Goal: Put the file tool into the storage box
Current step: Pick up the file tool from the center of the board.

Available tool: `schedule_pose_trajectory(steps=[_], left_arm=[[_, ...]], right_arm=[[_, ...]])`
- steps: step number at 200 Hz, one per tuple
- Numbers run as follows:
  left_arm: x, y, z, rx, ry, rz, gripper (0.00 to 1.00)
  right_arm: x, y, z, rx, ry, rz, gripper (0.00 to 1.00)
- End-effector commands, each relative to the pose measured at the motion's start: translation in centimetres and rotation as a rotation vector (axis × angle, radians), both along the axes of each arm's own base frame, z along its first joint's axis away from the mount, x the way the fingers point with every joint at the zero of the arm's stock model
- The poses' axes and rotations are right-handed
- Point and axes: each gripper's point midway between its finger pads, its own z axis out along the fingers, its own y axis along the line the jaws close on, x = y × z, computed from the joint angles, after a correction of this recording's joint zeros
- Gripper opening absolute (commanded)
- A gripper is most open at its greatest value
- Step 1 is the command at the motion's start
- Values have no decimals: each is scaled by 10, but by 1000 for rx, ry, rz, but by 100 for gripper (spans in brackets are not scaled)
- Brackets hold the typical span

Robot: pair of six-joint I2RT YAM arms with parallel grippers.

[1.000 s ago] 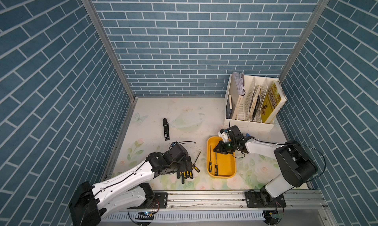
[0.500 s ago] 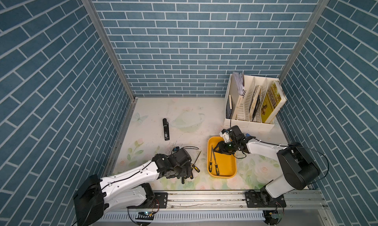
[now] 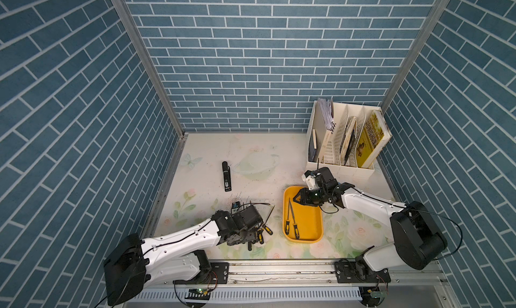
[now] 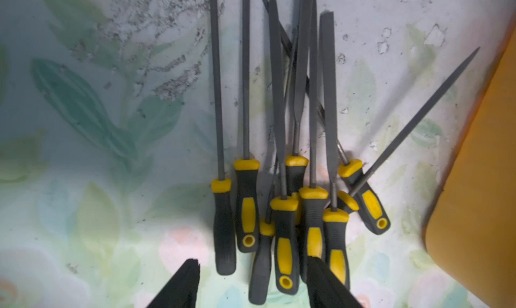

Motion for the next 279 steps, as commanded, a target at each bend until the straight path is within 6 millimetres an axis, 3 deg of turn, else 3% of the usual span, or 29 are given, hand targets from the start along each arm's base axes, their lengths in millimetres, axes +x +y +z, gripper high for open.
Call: schedule_pose_trajectory(steps=[1, 124, 220, 279], left_arm=[[-5, 25, -11, 80, 15, 55, 59], [7, 32, -31, 105, 35, 52, 47], [9, 28, -50, 116, 87, -13, 46], [11, 25, -51, 111, 90, -36, 8]], right_arm=[[1, -2, 5, -9, -26, 16, 43], [-2, -4, 2, -13, -28, 20, 40], [0, 0, -1, -7, -24, 26, 38], [0, 0, 2, -6, -29, 23, 37]])
